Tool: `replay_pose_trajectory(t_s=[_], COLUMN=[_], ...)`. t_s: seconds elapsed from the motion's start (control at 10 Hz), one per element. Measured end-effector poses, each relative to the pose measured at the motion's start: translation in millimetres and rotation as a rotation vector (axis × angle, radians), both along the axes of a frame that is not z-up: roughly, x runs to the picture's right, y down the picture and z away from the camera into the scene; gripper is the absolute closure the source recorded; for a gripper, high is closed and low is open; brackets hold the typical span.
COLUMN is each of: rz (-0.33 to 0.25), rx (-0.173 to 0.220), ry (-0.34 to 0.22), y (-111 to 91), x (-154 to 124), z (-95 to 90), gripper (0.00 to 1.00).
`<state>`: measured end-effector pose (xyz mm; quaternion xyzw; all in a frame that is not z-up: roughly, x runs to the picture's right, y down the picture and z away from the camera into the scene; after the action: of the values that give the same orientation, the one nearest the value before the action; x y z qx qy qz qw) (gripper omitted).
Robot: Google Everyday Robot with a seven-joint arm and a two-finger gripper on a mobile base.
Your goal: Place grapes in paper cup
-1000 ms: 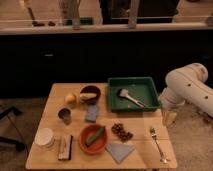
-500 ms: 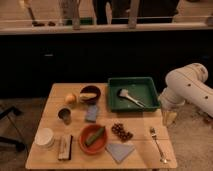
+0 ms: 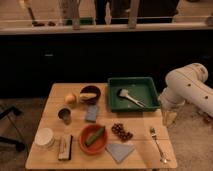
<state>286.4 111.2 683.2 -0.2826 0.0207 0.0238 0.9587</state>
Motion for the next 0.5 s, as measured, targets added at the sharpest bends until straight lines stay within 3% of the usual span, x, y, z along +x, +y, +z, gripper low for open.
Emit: replay_pose_trajectory(t_s=[0.4, 0.5], rz=[-0.002, -0.006], rx=[-0.001, -0.008], ry=[-0.001, -0.012], y=[2, 11], x=[-1, -9], z=[0.0, 0.2], gripper=[0.2, 0.2])
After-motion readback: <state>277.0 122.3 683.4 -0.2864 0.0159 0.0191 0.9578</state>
